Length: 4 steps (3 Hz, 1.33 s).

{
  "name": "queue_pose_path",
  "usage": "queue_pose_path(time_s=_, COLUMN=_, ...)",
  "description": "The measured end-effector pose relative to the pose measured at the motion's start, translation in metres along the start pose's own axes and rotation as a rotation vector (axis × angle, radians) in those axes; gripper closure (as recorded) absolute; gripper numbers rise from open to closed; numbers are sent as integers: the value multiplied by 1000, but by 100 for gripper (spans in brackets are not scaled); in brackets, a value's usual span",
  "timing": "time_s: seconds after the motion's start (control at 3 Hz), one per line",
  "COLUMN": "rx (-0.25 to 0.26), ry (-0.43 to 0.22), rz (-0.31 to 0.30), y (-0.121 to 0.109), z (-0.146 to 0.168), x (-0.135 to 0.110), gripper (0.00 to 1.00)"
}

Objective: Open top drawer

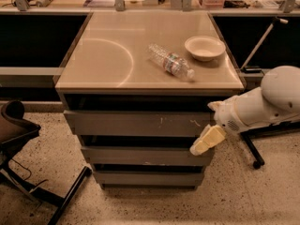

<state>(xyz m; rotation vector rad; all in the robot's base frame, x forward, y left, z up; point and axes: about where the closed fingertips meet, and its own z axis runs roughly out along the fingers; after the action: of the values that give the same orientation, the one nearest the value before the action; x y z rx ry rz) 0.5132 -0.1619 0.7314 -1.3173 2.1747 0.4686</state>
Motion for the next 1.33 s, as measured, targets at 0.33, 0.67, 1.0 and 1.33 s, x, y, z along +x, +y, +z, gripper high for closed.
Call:
queue_pose_path(time_s=0.33, rx=121, ry=64, rz=-96, y=-21, z=37, x=-13, gripper=0)
queue_pose_path(time_s=0.67, rx=203, ry=66, rz=-152, y=-42, z=39, x=-20, gripper=0)
queue_pose_path(time_s=1.0, rx=181, ry=52, rz=-133, y=-43, z=42, x=-17, gripper=0)
queue_pose_path(time_s=1.33, rx=172, ry=18, rz=-77, y=-65, z=44, x=-2, gripper=0)
